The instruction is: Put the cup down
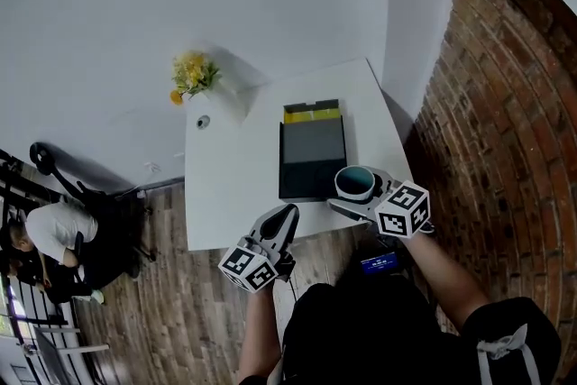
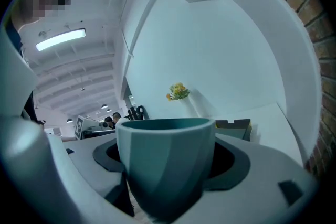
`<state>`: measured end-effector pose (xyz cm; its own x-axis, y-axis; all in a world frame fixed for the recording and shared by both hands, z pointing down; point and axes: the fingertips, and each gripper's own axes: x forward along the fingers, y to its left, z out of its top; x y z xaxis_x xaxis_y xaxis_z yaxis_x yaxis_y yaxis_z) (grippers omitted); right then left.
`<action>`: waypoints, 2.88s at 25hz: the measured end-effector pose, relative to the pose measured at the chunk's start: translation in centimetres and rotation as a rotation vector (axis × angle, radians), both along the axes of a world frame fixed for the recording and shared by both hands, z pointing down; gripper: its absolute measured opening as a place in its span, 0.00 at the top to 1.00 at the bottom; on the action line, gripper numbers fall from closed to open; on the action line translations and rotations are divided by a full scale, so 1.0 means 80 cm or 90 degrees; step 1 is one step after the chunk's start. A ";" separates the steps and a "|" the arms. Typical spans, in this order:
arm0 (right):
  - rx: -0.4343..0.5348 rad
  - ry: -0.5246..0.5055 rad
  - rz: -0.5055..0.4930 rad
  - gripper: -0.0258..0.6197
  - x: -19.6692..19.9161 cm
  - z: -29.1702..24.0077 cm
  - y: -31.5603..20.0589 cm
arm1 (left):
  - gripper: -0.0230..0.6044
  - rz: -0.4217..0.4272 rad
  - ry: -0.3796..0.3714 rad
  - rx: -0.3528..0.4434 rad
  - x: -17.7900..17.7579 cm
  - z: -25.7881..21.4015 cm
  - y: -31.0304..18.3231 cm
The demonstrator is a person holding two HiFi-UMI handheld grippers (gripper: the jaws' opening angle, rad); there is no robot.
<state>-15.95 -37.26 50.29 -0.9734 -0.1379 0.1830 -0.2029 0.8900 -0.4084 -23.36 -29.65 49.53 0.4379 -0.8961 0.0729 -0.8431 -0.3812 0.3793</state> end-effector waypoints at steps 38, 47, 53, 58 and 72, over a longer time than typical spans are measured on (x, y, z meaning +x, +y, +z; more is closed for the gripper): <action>-0.005 -0.017 0.071 0.35 -0.046 -0.012 -0.022 | 0.95 0.086 -0.003 0.014 -0.041 -0.002 -0.033; -0.006 -0.021 0.066 0.35 -0.051 -0.012 -0.029 | 0.95 0.084 -0.007 0.009 -0.043 -0.004 -0.036; -0.001 -0.011 0.072 0.35 -0.064 0.002 -0.055 | 0.95 0.079 -0.011 0.003 -0.050 -0.004 -0.045; -0.013 0.012 0.067 0.35 -0.083 0.038 -0.067 | 0.95 0.069 -0.012 -0.020 -0.060 0.007 -0.039; 0.081 -0.004 0.093 0.35 -0.117 0.078 -0.100 | 0.95 0.056 -0.002 -0.053 -0.077 0.031 -0.044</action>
